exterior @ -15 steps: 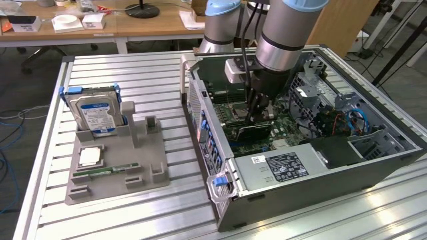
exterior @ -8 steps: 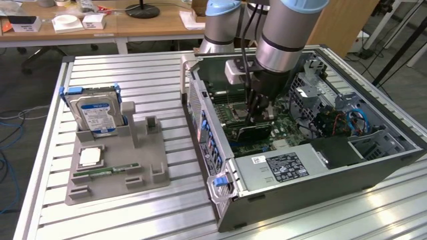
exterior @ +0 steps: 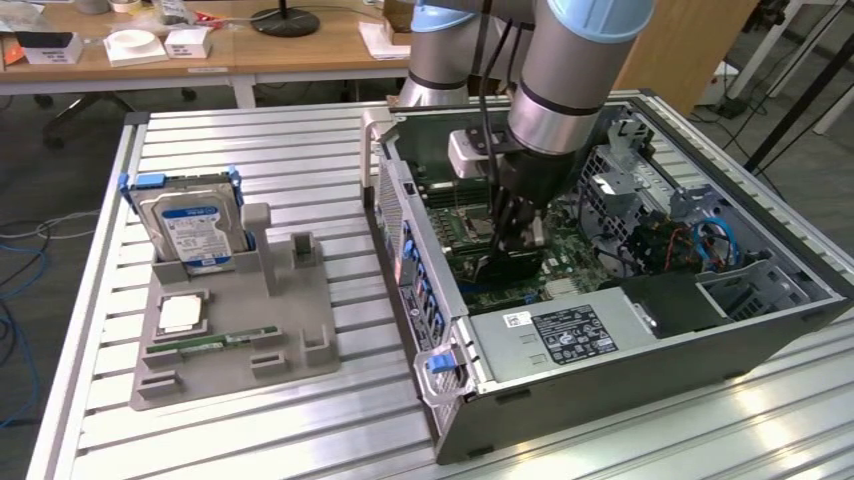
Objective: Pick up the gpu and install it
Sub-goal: 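Press down on the gpu until it lock into place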
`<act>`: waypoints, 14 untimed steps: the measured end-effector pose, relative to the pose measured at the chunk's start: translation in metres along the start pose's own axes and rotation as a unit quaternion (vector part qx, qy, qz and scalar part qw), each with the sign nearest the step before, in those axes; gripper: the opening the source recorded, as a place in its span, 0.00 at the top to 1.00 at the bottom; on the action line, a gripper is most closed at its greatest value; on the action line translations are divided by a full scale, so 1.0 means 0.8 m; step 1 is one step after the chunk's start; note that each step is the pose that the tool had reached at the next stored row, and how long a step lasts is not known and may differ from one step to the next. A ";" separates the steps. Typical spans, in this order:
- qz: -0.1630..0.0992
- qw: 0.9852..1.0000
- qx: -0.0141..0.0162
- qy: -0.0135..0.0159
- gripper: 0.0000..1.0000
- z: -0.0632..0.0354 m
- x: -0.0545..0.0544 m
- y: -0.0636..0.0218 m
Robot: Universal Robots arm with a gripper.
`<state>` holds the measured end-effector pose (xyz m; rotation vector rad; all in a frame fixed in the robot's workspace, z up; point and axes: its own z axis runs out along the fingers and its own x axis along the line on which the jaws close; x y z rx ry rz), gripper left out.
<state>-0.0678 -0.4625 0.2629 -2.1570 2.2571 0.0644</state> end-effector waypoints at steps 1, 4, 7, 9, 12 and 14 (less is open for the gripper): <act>0.000 1.000 0.000 0.000 0.89 0.001 0.000 0.000; 0.000 1.000 0.000 0.000 0.89 0.002 0.000 0.000; 0.000 1.000 0.000 0.000 0.89 -0.008 0.000 0.001; 0.000 1.000 0.000 0.000 0.89 -0.014 0.000 0.005; 0.000 1.000 0.000 0.000 0.89 -0.018 0.000 0.020; 0.000 1.000 0.000 0.000 0.89 -0.020 0.001 0.031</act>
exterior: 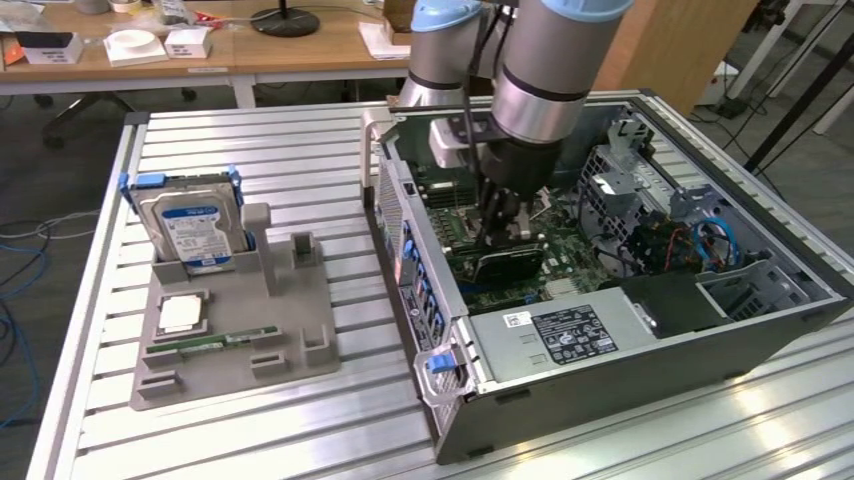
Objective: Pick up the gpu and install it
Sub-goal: 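Press down on the gpu until it lock into place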
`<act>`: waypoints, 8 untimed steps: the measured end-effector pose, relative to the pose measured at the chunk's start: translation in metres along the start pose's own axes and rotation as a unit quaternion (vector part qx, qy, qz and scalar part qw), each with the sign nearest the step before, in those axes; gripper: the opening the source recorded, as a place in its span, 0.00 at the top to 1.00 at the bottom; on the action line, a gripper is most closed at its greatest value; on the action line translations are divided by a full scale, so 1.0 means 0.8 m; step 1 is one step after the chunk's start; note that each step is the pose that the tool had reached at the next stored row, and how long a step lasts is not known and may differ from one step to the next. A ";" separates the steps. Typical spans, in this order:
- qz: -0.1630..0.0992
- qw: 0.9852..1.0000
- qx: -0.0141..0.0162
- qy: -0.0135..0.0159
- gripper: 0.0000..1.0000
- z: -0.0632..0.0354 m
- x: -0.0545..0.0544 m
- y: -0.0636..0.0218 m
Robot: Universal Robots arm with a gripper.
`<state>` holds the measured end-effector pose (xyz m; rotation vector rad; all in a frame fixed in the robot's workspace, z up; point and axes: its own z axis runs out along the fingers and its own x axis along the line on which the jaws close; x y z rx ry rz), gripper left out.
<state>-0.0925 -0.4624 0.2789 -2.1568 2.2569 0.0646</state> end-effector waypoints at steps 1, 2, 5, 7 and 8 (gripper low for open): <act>0.000 1.000 0.000 0.000 0.89 -0.001 0.000 0.006; 0.000 1.000 0.000 0.000 0.89 -0.002 0.000 0.011; 0.000 1.000 0.000 0.000 0.89 -0.007 0.001 0.023; 0.000 1.000 0.000 0.000 0.89 -0.013 0.001 0.029; 0.000 1.000 0.000 0.000 0.89 -0.016 0.001 0.033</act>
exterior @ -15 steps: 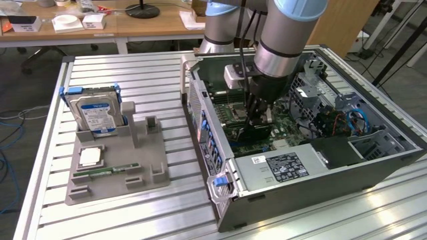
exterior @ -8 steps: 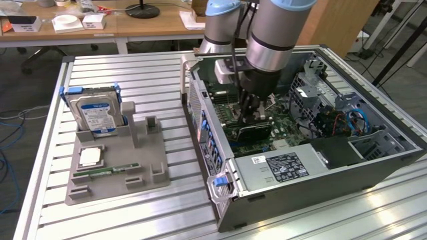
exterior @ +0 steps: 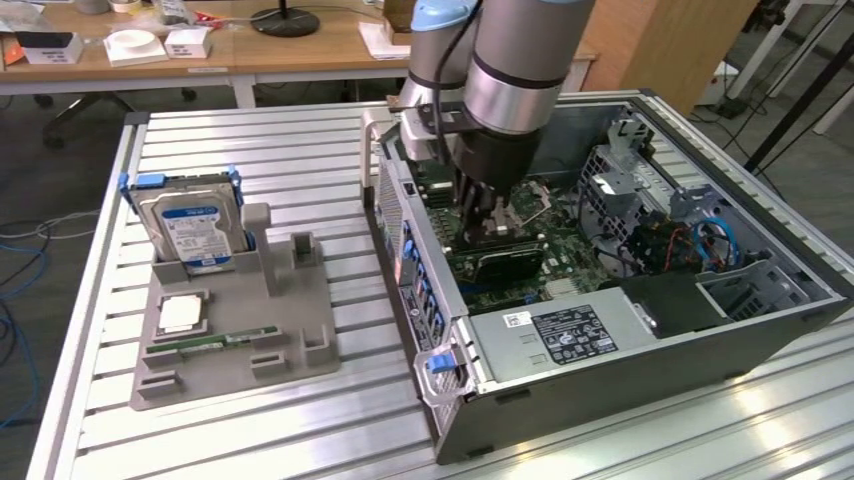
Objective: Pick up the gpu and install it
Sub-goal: 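Press down on the gpu until it lock into place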
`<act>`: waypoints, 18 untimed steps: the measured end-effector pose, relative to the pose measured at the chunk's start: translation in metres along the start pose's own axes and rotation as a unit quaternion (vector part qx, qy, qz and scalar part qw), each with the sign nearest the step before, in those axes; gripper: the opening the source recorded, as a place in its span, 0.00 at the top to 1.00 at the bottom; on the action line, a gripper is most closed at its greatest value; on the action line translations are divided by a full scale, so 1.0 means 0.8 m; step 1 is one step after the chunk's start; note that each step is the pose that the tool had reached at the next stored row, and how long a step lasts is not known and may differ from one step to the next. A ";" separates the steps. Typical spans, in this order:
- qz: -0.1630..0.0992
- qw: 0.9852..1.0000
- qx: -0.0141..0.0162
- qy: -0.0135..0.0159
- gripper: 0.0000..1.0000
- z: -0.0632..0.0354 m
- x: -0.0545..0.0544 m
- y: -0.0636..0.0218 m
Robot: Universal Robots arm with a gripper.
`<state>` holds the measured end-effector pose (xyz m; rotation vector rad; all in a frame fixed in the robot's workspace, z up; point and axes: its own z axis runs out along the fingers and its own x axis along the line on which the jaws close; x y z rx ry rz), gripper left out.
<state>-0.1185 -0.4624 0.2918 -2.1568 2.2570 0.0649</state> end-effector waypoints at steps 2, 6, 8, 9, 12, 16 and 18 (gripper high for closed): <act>0.000 1.000 0.000 0.000 0.89 -0.003 0.000 0.008; 0.000 1.000 0.000 0.000 0.89 -0.008 -0.001 0.016; 0.000 1.000 0.000 0.000 0.89 -0.008 -0.001 0.019; 0.000 1.000 0.000 0.000 0.89 -0.008 -0.001 0.021; 0.000 1.000 -0.003 0.000 0.89 -0.008 -0.001 0.024; 0.000 1.000 -0.010 -0.001 0.89 -0.008 -0.001 0.025; 0.001 1.000 -0.014 -0.001 0.89 -0.008 -0.001 0.026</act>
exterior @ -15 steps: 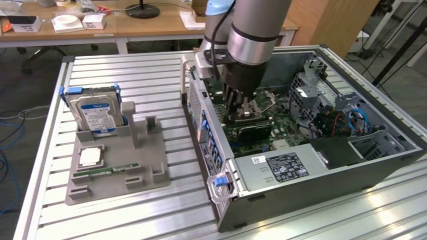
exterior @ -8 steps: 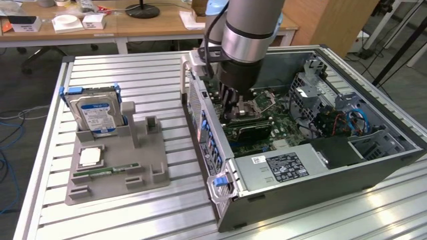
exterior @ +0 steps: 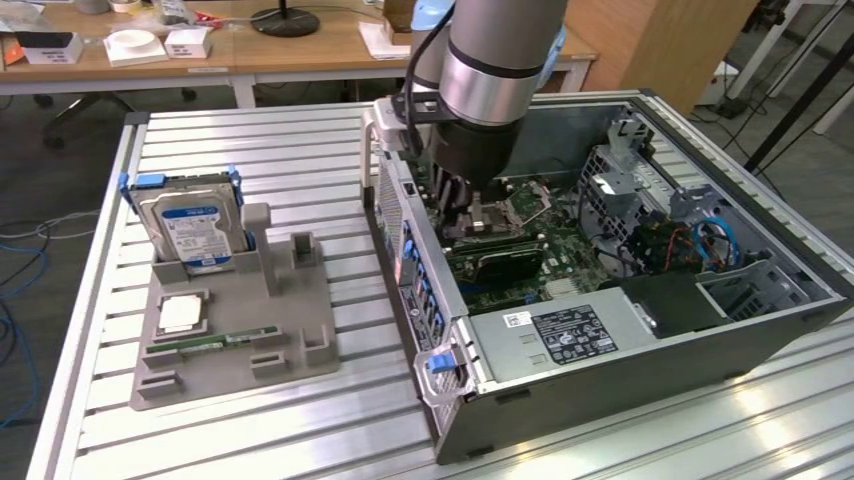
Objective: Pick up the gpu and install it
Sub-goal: 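Press down on the gpu until it lock into place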
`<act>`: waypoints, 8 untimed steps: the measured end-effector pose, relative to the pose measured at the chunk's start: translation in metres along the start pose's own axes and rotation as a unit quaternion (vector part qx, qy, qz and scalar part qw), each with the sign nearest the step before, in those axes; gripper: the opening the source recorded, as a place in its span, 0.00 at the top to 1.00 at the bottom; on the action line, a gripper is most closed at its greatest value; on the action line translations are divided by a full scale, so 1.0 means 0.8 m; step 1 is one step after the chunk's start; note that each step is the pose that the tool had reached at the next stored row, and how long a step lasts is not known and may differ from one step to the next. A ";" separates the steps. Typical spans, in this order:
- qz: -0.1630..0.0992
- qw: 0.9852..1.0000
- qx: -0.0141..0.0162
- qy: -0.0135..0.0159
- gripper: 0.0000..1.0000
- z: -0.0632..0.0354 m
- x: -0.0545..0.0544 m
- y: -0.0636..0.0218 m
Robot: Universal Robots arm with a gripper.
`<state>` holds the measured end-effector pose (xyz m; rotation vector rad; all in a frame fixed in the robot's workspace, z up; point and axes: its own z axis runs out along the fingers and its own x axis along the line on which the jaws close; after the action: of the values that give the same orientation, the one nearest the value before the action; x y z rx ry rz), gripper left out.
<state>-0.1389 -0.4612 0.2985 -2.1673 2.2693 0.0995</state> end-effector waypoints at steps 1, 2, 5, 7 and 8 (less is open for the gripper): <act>0.000 1.000 -0.002 0.000 0.89 0.000 0.000 0.000; 0.000 1.000 -0.002 0.000 0.89 0.000 0.000 0.000; 0.000 1.000 -0.004 0.000 0.89 0.000 0.000 0.001; 0.000 1.000 -0.004 0.000 0.89 0.000 0.000 0.001; 0.000 1.000 -0.004 0.000 0.89 0.000 0.000 0.001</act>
<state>-0.1400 -0.4612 0.2985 -2.1708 2.2734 0.1093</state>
